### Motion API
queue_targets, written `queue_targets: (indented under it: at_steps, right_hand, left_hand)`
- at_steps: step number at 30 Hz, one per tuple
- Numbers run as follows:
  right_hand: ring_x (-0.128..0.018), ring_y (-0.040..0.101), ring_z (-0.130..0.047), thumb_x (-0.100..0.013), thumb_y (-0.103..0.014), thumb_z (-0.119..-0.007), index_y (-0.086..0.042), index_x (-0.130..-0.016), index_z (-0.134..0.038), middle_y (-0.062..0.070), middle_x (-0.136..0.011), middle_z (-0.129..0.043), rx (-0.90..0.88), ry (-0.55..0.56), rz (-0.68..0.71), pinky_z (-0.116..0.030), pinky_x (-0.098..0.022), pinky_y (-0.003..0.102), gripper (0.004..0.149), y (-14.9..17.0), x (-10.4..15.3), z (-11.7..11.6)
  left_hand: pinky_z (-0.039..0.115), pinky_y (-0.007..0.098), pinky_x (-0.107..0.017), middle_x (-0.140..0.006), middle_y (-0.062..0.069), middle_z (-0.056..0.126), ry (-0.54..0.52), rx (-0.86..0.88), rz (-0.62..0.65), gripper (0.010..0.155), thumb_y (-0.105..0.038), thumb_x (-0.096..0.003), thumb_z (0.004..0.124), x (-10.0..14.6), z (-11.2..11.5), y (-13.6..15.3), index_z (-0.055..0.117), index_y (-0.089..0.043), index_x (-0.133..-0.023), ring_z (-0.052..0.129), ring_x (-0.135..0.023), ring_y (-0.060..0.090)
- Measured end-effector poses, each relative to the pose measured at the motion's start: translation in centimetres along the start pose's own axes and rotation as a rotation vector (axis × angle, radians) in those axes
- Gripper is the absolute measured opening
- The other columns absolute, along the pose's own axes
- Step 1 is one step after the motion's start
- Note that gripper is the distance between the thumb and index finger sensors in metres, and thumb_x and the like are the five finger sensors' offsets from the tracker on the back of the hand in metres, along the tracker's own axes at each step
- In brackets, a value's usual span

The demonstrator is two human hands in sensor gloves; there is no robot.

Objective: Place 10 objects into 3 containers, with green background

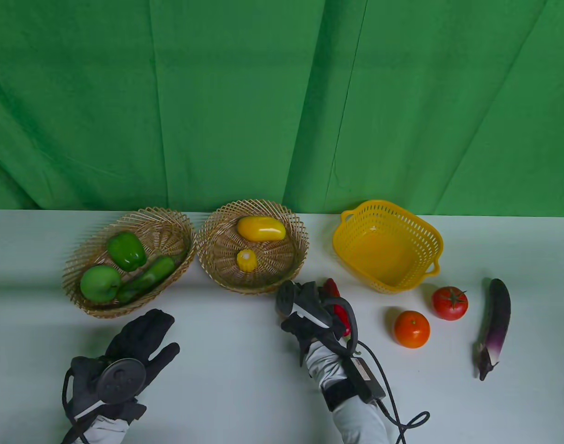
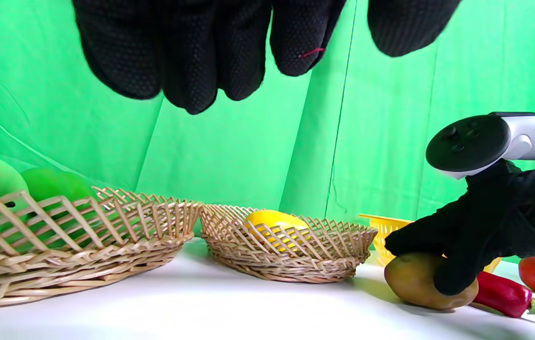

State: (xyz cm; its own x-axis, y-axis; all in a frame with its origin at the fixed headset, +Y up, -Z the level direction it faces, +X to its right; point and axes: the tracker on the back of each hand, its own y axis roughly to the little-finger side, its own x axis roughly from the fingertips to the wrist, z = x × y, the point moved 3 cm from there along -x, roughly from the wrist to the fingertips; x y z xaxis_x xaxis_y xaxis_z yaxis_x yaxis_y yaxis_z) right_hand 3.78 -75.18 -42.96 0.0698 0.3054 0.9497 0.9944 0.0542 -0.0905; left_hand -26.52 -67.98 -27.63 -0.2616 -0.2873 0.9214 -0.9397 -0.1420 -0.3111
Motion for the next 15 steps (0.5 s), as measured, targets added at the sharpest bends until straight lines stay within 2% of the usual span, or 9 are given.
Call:
queue_targets:
  at_steps: [5, 15]
  right_hand:
    - [-0.108, 0.042, -0.048, -0.048, -0.043, -0.087, -0.020, -0.115, -0.037, 0.012, -0.120, -0.046, 0.024, 0.024, -0.002, -0.045, -0.085, 0.052, 0.087, -0.4, -0.1, -0.1]
    - [-0.103, 0.044, -0.055, -0.049, -0.047, -0.086, -0.017, -0.115, -0.040, 0.015, -0.118, -0.052, 0.014, 0.029, 0.038, -0.049, -0.083, 0.052, 0.086, -0.3, 0.9, 1.0]
  left_hand:
    - [0.075, 0.055, -0.063, -0.112, 0.014, 0.074, 0.000, 0.004, -0.004, 0.065, -0.059, -0.0561, 0.062, 0.0, 0.0, 0.1, 0.059, -0.026, -0.112, 0.084, -0.097, 0.038]
    - [0.075, 0.055, -0.063, -0.112, 0.014, 0.074, 0.003, 0.005, -0.007, 0.065, -0.059, -0.0561, 0.062, 0.0, 0.0, 0.1, 0.059, -0.026, -0.112, 0.084, -0.097, 0.038]
